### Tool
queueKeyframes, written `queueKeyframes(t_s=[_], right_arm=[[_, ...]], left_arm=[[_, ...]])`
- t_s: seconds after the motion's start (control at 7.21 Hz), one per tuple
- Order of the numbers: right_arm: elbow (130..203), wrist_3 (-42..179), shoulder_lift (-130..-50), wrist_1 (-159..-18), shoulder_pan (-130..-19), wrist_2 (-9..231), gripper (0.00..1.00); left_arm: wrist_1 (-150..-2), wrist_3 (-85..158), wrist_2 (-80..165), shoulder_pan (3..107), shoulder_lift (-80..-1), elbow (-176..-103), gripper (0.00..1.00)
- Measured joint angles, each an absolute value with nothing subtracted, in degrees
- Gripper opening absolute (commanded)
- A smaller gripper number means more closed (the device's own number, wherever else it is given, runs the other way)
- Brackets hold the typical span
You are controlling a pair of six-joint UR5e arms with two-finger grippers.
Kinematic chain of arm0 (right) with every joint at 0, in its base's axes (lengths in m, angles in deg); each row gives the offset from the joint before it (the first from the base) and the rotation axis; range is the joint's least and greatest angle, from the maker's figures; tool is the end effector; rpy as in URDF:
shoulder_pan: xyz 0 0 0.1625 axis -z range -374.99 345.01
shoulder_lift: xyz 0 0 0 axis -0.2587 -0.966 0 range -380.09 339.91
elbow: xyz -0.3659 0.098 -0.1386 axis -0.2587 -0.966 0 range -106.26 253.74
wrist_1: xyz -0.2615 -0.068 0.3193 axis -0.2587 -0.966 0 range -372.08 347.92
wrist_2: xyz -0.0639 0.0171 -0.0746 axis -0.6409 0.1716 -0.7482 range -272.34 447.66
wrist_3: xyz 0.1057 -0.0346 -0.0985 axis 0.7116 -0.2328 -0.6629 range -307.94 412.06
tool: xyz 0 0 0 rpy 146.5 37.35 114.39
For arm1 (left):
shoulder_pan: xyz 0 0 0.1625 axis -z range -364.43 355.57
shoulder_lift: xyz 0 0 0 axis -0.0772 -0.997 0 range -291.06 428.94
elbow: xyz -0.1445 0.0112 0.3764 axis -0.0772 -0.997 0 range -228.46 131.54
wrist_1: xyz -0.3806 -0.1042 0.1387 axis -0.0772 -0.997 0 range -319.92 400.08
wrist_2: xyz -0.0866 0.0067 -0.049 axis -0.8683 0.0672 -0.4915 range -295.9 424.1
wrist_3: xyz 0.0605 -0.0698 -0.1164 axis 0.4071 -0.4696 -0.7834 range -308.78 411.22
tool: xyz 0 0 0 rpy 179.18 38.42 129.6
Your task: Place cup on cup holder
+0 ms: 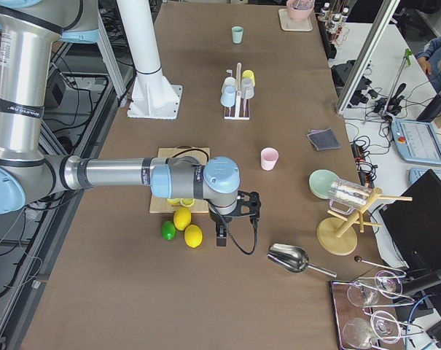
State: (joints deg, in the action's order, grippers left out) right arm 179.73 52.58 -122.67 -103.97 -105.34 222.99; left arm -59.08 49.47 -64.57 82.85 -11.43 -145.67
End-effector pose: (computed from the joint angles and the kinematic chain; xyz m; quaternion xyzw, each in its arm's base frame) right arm 0.0302 -0.4102 0.6343 0.0117 -0.3853 0.0020 0.9227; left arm -0.0194 -0.4427 0.6804 0.0425 0.3324 0.0274 0.9418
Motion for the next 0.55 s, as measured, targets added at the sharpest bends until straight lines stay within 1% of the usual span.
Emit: queueKeyframes(t_s=[0.55], right_arm=[[179.74,52.73,-122.64,-104.00,-105.34,222.91,1.00]], left_arm=[[-59.06,49.42,-64.98,82.85,-11.90,-146.71,0.98]])
